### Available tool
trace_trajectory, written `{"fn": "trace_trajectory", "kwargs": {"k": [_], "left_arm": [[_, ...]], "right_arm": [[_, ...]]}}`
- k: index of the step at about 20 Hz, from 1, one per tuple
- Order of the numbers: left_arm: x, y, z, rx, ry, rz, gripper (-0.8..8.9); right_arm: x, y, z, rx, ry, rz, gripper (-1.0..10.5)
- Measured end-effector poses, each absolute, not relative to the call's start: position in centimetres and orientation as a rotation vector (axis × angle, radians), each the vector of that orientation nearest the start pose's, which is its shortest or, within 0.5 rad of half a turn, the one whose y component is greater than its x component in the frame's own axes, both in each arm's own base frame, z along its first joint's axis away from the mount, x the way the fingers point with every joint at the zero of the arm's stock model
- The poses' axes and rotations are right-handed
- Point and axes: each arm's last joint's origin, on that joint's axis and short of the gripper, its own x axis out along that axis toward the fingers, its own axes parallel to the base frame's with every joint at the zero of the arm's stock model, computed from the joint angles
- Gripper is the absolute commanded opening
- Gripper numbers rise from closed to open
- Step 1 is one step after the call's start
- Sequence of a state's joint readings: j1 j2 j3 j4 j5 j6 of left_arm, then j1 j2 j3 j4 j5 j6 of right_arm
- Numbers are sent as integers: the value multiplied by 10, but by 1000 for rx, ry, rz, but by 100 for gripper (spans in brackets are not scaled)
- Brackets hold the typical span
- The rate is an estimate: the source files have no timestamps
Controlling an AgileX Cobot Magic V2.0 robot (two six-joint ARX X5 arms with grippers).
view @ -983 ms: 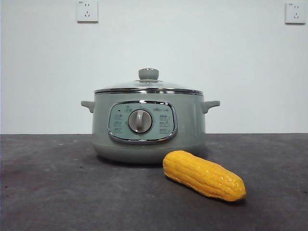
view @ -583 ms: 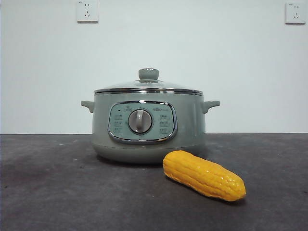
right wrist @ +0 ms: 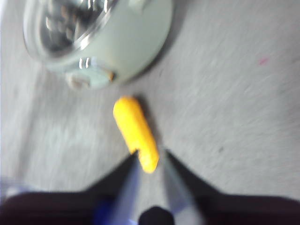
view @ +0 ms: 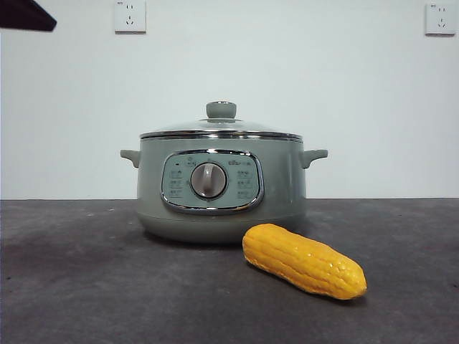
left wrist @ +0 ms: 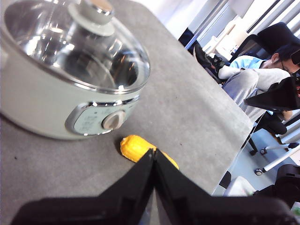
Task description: Pick up the corn,open the lid,put the corn in the pot,close the lid
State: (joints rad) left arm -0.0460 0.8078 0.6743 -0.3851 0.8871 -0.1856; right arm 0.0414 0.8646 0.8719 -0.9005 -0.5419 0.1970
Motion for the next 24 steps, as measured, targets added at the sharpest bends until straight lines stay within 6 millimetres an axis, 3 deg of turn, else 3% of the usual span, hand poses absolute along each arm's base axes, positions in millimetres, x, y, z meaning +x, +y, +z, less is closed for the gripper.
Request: {"fn": "trace_trajectory", "kwargs": {"k": [4, 9, 15, 19, 24], "left_arm": [[165, -32, 270, -410, 650, -871, -4], [163, -32, 264, -387, 696, -879, -4], [160, -32, 260, -351, 725, -892, -4], [158, -32, 258, -331, 732, -900, -4], [158, -32, 258, -315, 725, -906, -4]], "right_arm": [[175, 48, 283, 293, 1058, 535, 513], [196, 100, 264, 48, 1218, 536, 515], [219, 170, 250, -210, 1284, 581, 514], [231, 199, 229, -341, 1321, 570, 513], [241, 212, 201, -418, 1357, 583, 505]]}}
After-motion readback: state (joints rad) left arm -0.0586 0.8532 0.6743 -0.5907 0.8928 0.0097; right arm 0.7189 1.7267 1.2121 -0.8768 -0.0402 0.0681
